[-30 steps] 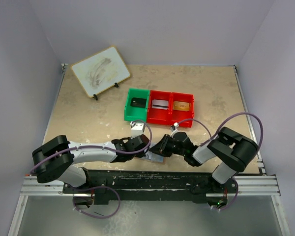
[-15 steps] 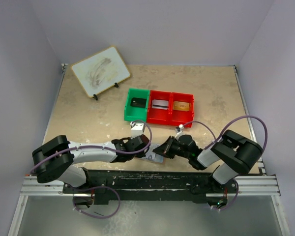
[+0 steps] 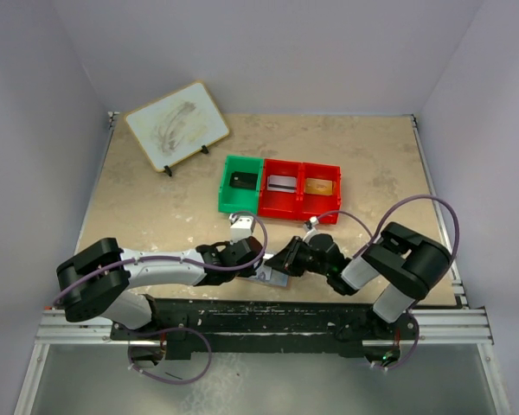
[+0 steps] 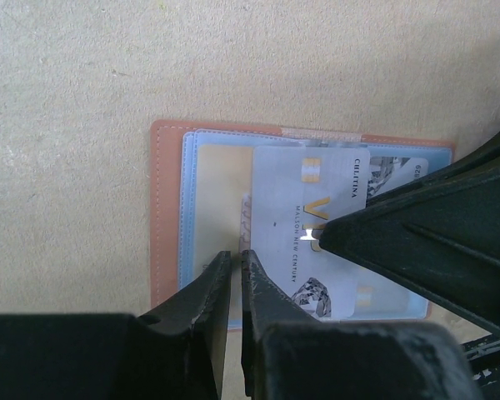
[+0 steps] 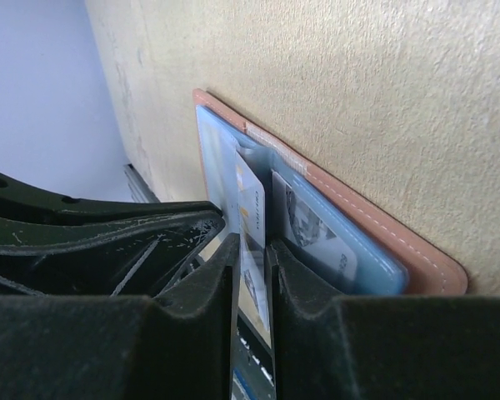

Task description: Take the credit cards out of the card holder

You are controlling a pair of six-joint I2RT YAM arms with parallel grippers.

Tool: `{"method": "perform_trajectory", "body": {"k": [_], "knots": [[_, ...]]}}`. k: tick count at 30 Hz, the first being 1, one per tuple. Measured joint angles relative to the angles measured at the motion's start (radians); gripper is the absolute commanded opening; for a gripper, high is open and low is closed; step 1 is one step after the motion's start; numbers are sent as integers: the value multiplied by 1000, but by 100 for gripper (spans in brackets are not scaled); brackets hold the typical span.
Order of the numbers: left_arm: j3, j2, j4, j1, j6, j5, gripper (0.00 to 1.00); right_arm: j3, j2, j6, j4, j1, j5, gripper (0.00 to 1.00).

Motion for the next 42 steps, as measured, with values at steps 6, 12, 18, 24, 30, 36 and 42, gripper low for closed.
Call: {"method": "perform_trajectory", "body": {"k": [6, 12, 18, 24, 30, 36, 42], "knots": [[0, 0, -1, 0, 0, 0, 6, -16, 30, 18, 65, -3, -3, 0], [0, -8, -12, 0, -2, -11, 6, -67, -50, 29, 49, -18, 9, 0], [-6, -23, -29, 0, -2, -26, 6, -61, -177, -10, -100, -24, 32, 0], [-6, -23, -28, 0, -2, -26, 6, -58, -241, -32, -185, -24, 39, 0], [-8, -23, -32, 0, -1, -26, 4, -38, -406, -79, -380, -24, 98, 0], [-23, -60, -37, 0, -2, -29, 13, -44, -655, -144, -476, -25, 188, 0], [-27, -152, -45, 0, -2, -52, 29, -98, -903, -249, -508, -25, 249, 0]]}}
